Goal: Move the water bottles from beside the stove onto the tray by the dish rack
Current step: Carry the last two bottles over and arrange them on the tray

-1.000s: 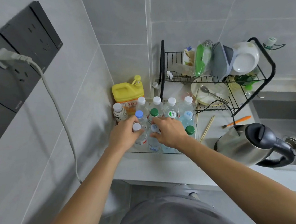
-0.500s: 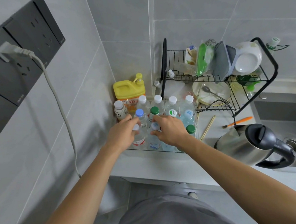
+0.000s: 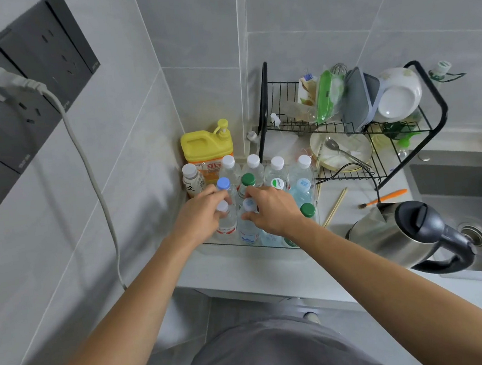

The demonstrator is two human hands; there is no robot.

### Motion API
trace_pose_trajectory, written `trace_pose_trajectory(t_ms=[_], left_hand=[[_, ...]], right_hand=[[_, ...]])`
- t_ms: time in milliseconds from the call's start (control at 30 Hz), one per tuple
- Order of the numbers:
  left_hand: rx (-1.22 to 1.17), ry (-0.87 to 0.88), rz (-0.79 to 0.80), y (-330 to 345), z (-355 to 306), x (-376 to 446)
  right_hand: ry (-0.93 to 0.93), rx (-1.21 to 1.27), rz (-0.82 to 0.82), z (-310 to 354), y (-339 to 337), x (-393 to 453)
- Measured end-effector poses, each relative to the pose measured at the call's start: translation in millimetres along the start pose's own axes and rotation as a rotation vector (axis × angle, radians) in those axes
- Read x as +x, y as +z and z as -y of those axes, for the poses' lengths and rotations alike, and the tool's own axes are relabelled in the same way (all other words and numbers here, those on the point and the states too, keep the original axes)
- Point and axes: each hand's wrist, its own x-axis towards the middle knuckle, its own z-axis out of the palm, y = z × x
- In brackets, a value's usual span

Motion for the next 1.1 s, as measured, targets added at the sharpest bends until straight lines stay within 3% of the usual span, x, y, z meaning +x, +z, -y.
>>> trace_pose_trajectory(t_ms=[733,1100], left_hand=[[0.089,0.032,0.035,0,2,16],[0.099,0.060,0.037,-3,5,10]], right_hand=[[-0.235,-0.086,0.201,-11,-18,13],[-0.137,-0.097,0.105,-4,-5,3]])
